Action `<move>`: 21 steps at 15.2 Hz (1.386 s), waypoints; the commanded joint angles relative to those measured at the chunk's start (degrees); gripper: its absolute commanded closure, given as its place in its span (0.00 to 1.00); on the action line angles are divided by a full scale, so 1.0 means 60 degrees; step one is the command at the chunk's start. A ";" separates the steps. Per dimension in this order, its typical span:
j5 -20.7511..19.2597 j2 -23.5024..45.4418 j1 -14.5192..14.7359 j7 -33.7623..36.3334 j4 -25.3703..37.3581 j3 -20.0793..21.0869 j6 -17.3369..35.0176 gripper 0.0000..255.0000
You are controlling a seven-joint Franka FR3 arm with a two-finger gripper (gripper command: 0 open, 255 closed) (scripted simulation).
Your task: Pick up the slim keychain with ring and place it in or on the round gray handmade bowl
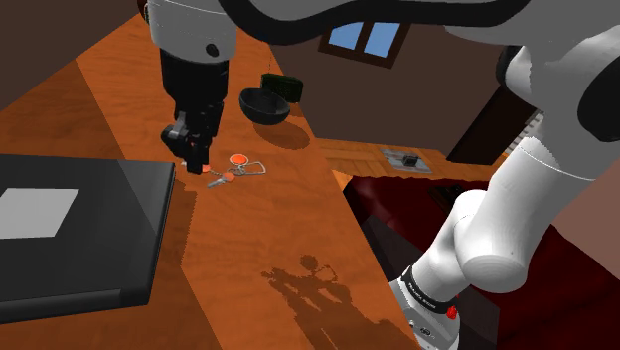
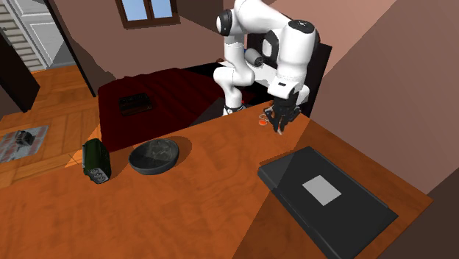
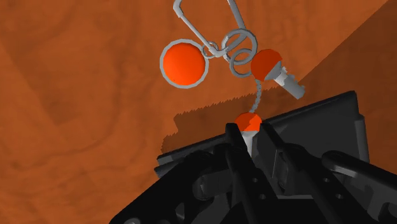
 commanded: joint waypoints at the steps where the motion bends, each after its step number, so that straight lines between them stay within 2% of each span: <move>1: 0.0001 0.0002 0.0000 -0.0010 0.0278 0.0000 -0.0280 1.00; 3: -0.0001 0.0009 0.0003 -0.0009 0.0436 0.0002 -0.0432 1.00; 12: -0.0017 0.0169 -0.1029 -0.1955 0.0695 -0.0908 -0.0505 1.00; 21: -0.0233 0.1120 -0.1951 -0.3674 0.1961 -0.1687 -0.0826 1.00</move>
